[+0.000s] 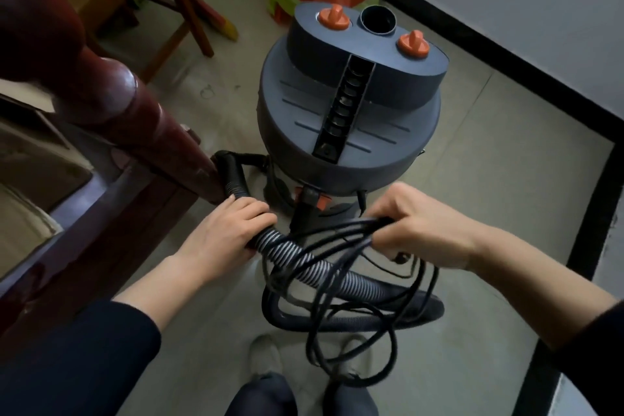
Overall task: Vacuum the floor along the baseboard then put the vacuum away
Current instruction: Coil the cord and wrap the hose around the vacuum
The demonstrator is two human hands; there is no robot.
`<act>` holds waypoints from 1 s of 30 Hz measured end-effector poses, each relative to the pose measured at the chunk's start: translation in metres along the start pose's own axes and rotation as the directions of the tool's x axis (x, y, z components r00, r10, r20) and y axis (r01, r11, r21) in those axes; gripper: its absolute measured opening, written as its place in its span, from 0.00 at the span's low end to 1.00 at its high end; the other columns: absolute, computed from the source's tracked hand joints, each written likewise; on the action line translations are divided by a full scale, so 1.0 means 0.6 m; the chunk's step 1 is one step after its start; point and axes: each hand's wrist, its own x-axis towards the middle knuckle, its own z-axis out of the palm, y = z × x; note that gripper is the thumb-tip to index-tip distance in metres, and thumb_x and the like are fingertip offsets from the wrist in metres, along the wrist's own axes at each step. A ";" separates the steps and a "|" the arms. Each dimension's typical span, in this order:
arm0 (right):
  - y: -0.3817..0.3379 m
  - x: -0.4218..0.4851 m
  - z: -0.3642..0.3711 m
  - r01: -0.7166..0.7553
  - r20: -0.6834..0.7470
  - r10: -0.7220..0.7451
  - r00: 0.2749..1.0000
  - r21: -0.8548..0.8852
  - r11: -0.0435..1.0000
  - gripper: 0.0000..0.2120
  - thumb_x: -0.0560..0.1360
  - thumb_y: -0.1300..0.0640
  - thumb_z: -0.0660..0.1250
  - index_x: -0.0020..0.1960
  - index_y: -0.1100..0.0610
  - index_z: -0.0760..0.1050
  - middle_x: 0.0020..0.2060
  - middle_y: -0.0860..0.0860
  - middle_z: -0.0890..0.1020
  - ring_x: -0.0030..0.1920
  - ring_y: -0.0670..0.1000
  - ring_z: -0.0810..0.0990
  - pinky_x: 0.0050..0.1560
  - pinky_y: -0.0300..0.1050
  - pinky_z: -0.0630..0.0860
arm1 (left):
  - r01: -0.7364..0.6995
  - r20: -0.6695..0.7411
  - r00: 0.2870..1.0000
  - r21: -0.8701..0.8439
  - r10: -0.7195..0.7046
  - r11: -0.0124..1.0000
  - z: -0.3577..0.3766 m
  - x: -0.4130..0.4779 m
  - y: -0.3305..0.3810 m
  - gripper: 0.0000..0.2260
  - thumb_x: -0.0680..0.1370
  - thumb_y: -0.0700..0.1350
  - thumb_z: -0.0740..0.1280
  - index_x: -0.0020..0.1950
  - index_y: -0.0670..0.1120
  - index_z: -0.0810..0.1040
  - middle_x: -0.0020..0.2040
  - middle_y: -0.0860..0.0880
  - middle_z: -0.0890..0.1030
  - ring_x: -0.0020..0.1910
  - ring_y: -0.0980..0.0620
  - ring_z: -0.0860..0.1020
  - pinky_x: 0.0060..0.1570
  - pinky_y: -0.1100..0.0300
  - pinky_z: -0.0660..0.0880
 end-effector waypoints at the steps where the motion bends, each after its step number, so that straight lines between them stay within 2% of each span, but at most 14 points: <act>1: -0.003 0.005 -0.003 0.012 -0.038 -0.008 0.999 0.093 0.996 0.06 0.56 0.62 0.61 0.22 0.57 0.66 0.21 0.50 0.62 0.24 0.47 0.58 0.27 0.43 0.53 | 0.000 -0.009 1.000 0.001 0.000 1.000 0.003 -0.007 -0.006 0.26 0.59 0.39 0.80 0.54 0.47 0.77 0.51 0.49 0.79 0.53 0.47 0.76 0.55 0.46 0.77; 3: -0.008 0.013 -0.018 0.033 -0.172 0.000 0.985 0.187 0.982 0.07 0.54 0.63 0.60 0.20 0.56 0.65 0.20 0.48 0.61 0.23 0.46 0.56 0.27 0.42 0.50 | -0.030 -0.024 0.999 0.024 0.031 0.999 0.012 -0.017 -0.015 0.23 0.60 0.39 0.77 0.54 0.47 0.77 0.51 0.49 0.80 0.54 0.48 0.75 0.56 0.48 0.76; 5: -0.014 0.015 -0.037 0.045 -0.333 0.015 0.943 0.172 0.984 0.06 0.54 0.62 0.60 0.20 0.57 0.64 0.20 0.49 0.60 0.24 0.47 0.56 0.27 0.42 0.50 | -0.058 -0.045 0.997 0.029 0.059 0.998 0.024 -0.027 -0.020 0.18 0.65 0.41 0.69 0.54 0.49 0.74 0.50 0.48 0.81 0.57 0.49 0.73 0.59 0.50 0.70; 7: -0.013 0.014 -0.058 0.004 -0.501 -0.014 0.865 -0.020 1.000 0.10 0.57 0.58 0.62 0.24 0.62 0.64 0.21 0.51 0.62 0.25 0.49 0.58 0.27 0.44 0.55 | -0.053 -0.065 0.996 0.025 0.054 0.998 0.033 -0.039 -0.023 0.16 0.69 0.44 0.59 0.56 0.51 0.70 0.50 0.49 0.82 0.59 0.51 0.71 0.60 0.51 0.65; 9: -0.007 0.017 -0.063 -0.135 -0.585 -0.079 0.807 -0.313 0.940 0.13 0.63 0.54 0.64 0.27 0.62 0.68 0.21 0.52 0.68 0.25 0.52 0.65 0.28 0.44 0.62 | -0.046 -0.061 0.997 0.021 0.047 0.999 0.037 -0.050 -0.023 0.17 0.68 0.44 0.55 0.56 0.51 0.71 0.49 0.50 0.82 0.59 0.51 0.71 0.60 0.52 0.64; 12: -0.009 0.037 -0.028 -0.233 -0.506 -0.089 0.858 -0.537 0.811 0.14 0.68 0.47 0.62 0.29 0.56 0.71 0.24 0.51 0.74 0.28 0.53 0.73 0.28 0.42 0.66 | -0.060 -0.034 0.997 0.069 0.063 0.996 0.037 -0.060 -0.018 0.19 0.68 0.44 0.56 0.54 0.48 0.79 0.49 0.50 0.82 0.57 0.49 0.77 0.61 0.53 0.64; 14: -0.011 0.058 0.007 -0.173 -0.383 -0.044 0.922 -0.512 0.841 0.13 0.67 0.47 0.62 0.30 0.54 0.70 0.25 0.48 0.74 0.29 0.52 0.74 0.30 0.43 0.66 | -0.055 -0.035 0.998 0.065 0.057 0.996 0.035 -0.064 -0.017 0.15 0.68 0.43 0.65 0.52 0.48 0.81 0.50 0.51 0.82 0.56 0.49 0.80 0.62 0.53 0.66; 16: -0.012 0.082 0.034 -0.090 -0.279 -0.013 0.960 -0.353 0.931 0.10 0.68 0.52 0.65 0.30 0.54 0.70 0.25 0.48 0.73 0.30 0.50 0.72 0.31 0.43 0.67 | -0.050 -0.025 0.998 0.011 0.050 0.999 0.035 -0.064 -0.020 0.20 0.62 0.39 0.77 0.52 0.49 0.80 0.50 0.51 0.82 0.56 0.49 0.80 0.61 0.51 0.72; 17: -0.010 0.096 0.046 -0.064 -0.249 -0.003 0.968 -0.259 0.964 0.09 0.69 0.54 0.65 0.31 0.54 0.71 0.25 0.48 0.73 0.30 0.49 0.72 0.31 0.44 0.68 | -0.046 -0.018 0.999 0.002 0.046 0.999 0.035 -0.063 -0.021 0.23 0.59 0.38 0.79 0.51 0.49 0.81 0.50 0.50 0.82 0.55 0.49 0.80 0.59 0.50 0.75; 20: 0.005 0.141 0.074 -0.145 -0.281 0.085 0.956 -0.203 0.968 0.10 0.73 0.54 0.61 0.34 0.54 0.69 0.31 0.50 0.75 0.37 0.55 0.74 0.36 0.47 0.69 | -0.067 -0.034 0.997 0.025 0.068 0.997 0.033 -0.062 -0.021 0.20 0.60 0.38 0.78 0.50 0.49 0.82 0.49 0.50 0.83 0.56 0.50 0.78 0.55 0.47 0.77; 23: 0.030 0.174 0.087 -0.353 -0.358 0.248 0.900 -0.267 0.897 0.09 0.76 0.54 0.56 0.41 0.57 0.68 0.41 0.54 0.74 0.44 0.60 0.73 0.43 0.47 0.68 | -0.029 -0.027 0.999 0.038 0.030 0.999 0.029 -0.060 -0.018 0.23 0.56 0.38 0.79 0.51 0.46 0.83 0.49 0.50 0.83 0.55 0.50 0.80 0.55 0.50 0.78; 25: 0.051 0.184 0.092 -0.437 -0.372 0.346 0.861 -0.195 0.878 0.08 0.76 0.55 0.55 0.45 0.59 0.69 0.43 0.56 0.73 0.45 0.61 0.72 0.45 0.47 0.68 | 0.004 -0.043 0.999 0.035 -0.003 0.999 0.026 -0.055 -0.017 0.25 0.55 0.37 0.79 0.51 0.44 0.82 0.50 0.50 0.83 0.56 0.51 0.78 0.58 0.54 0.75; 27: 0.066 0.194 0.098 -0.468 -0.366 0.408 0.836 -0.090 0.879 0.11 0.77 0.53 0.54 0.46 0.59 0.71 0.44 0.57 0.75 0.44 0.60 0.71 0.45 0.48 0.67 | 0.016 -0.069 0.998 0.030 -0.014 0.999 0.020 -0.044 -0.017 0.25 0.56 0.37 0.78 0.52 0.43 0.81 0.50 0.49 0.83 0.57 0.51 0.76 0.60 0.55 0.68; 30: 0.076 0.213 0.107 -0.444 -0.333 0.411 0.849 -0.026 0.896 0.18 0.80 0.51 0.51 0.58 0.58 0.75 0.50 0.58 0.75 0.46 0.58 0.70 0.47 0.47 0.65 | 0.041 -0.058 0.998 0.011 -0.040 0.999 0.005 -0.031 -0.014 0.24 0.58 0.37 0.78 0.53 0.42 0.81 0.50 0.48 0.83 0.57 0.49 0.78 0.60 0.53 0.73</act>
